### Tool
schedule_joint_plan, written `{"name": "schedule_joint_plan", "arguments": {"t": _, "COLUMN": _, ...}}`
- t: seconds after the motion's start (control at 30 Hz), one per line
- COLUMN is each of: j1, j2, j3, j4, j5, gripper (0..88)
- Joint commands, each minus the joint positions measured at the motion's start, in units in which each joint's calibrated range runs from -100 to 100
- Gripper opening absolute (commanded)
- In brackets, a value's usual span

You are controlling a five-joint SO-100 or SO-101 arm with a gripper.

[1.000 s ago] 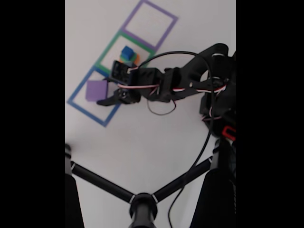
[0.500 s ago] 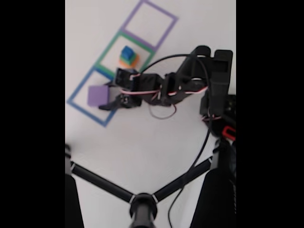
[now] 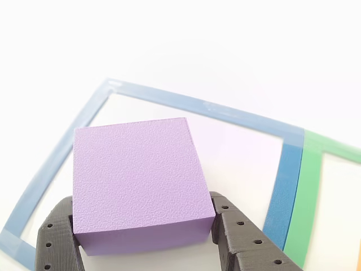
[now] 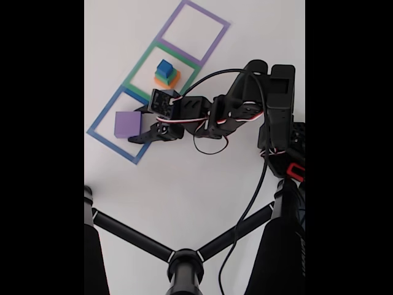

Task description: Tower of hanoi

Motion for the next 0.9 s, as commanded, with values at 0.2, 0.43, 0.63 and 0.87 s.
{"name": "schedule_joint_plan", "arguments": {"t": 0.2, "j1": -0.05, "j2": 0.42, "j3": -1.83, "j4": -3.15, "j5": 0.59, "gripper": 26.5}}
{"name": "schedule_joint_plan", "arguments": {"t": 0.43, "j1": -0.15, "j2": -0.06, "j3": -1.92, "j4": -3.64, "j5": 0.59, "gripper": 29.7}}
{"name": "schedule_joint_plan", "arguments": {"t": 0.63, "j1": -1.01, "j2": -5.07, "j3": -1.65, "j4": -1.45, "j5": 0.59, "gripper": 29.9}}
{"name": "schedule_joint_plan", "arguments": {"t": 0.87, "j1": -2.73, "j2": -20.81, "j3": -2.19, "j4": 15.47, "j5": 0.59, "gripper": 27.3}}
